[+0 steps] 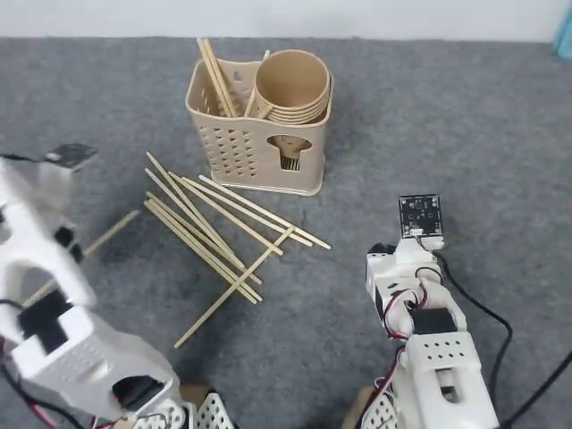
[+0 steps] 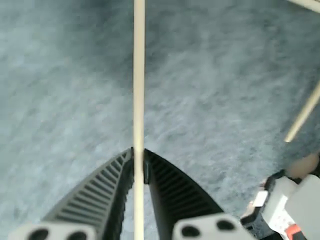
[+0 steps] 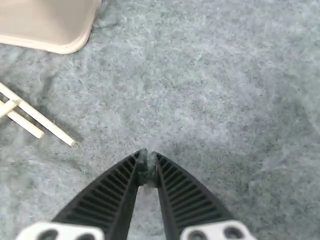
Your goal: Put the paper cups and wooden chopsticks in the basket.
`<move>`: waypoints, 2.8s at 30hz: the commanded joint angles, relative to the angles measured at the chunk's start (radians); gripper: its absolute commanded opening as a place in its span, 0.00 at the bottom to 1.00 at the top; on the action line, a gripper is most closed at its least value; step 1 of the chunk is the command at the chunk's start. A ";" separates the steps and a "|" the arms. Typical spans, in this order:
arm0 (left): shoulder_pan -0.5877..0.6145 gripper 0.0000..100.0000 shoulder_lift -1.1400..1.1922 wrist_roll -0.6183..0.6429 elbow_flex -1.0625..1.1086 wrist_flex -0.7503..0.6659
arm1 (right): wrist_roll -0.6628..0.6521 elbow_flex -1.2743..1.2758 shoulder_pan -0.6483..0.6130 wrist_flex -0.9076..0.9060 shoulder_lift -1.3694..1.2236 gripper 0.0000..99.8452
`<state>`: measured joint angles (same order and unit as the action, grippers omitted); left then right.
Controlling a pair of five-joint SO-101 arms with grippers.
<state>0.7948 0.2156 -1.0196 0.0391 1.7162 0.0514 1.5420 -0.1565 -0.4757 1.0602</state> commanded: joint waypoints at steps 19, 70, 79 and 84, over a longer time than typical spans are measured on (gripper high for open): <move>0.273 0.01 -0.041 0.167 0.170 -0.365 | -0.012 0.011 -0.007 0.021 0.025 0.01; 0.020 0.13 0.135 0.598 0.160 -0.813 | -0.015 0.011 -0.007 0.019 0.025 0.01; 0.040 0.13 0.219 0.566 0.165 -0.784 | -0.015 0.011 -0.007 0.019 0.025 0.01; 0.037 0.04 0.322 0.568 0.165 -0.850 | -0.015 0.011 -0.007 0.019 0.025 0.01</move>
<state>0.8101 0.4488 -0.4411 0.1987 0.9168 0.0514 1.5604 -0.1565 -0.4757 1.0618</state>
